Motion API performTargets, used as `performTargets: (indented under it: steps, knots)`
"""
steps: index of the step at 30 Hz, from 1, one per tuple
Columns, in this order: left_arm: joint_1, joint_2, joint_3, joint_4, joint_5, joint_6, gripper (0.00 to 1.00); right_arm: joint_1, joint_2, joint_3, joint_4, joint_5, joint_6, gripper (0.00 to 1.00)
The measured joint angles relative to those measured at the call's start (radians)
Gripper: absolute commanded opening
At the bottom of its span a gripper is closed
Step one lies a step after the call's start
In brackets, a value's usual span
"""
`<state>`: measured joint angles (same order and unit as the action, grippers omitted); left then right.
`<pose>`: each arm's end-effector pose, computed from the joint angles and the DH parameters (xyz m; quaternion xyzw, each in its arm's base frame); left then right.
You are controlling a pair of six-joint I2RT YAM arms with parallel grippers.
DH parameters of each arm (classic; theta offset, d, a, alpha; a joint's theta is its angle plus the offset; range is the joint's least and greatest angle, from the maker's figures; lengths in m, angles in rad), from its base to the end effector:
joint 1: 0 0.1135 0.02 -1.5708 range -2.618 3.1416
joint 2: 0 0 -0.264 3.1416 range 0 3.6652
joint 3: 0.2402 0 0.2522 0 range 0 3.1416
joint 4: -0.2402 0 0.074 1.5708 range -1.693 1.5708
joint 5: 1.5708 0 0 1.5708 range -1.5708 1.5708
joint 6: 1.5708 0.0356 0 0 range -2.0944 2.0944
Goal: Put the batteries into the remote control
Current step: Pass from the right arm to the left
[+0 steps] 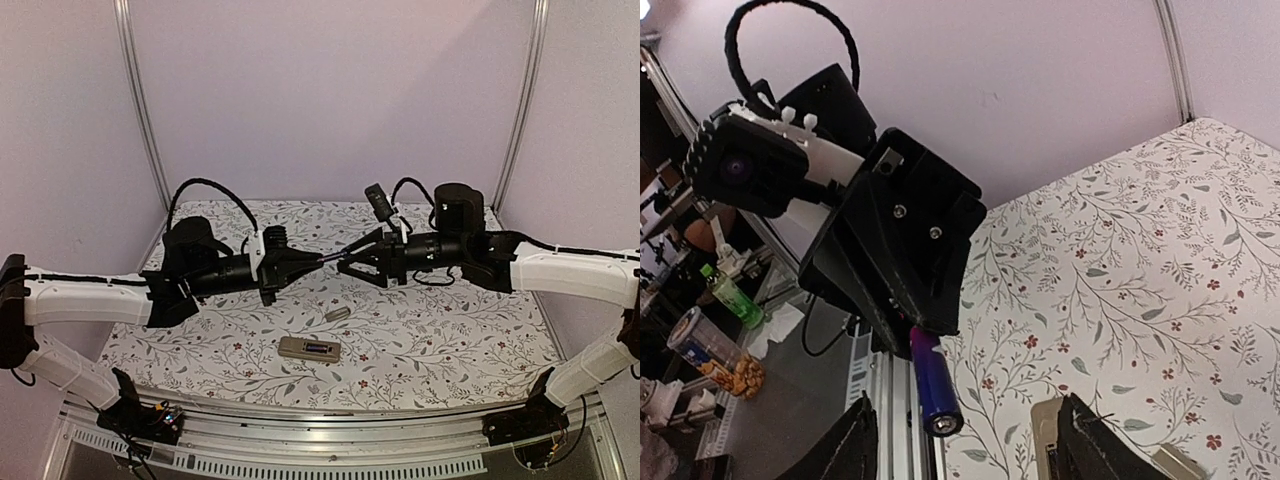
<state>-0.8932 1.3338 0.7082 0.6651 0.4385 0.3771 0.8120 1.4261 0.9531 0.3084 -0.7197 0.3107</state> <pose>0.1750 -0.2415 0.2795 0.5275 0.4515 -0.3253 0.6419 0.2078 0.2532 0.3000 -0.3977 0.6352 0.5495 0.3693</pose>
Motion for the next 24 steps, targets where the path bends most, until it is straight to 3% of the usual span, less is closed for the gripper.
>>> performTargets:
  steps: [3, 7, 12, 17, 24]
  knots:
    - [0.012, -0.015, 0.0, -0.055, 0.026, -0.073, 0.0, 0.002, -0.053, 0.047, -0.204, 0.057, -0.211, 0.64]
    - [0.018, -0.021, -0.006, -0.055, 0.108, -0.161, 0.0, 0.019, -0.154, 0.089, -0.385, 0.128, -0.522, 0.44]
    - [0.023, -0.014, -0.007, -0.058, 0.156, -0.238, 0.0, 0.085, -0.154, 0.177, -0.518, 0.26, -0.849, 0.44]
    - [0.036, -0.008, -0.016, -0.048, 0.175, -0.293, 0.0, 0.113, -0.093, 0.216, -0.592, 0.322, -1.001, 0.42]
    - [0.039, 0.005, -0.042, 0.003, 0.184, -0.331, 0.0, 0.126, -0.082, 0.216, -0.621, 0.328, -1.059, 0.36]
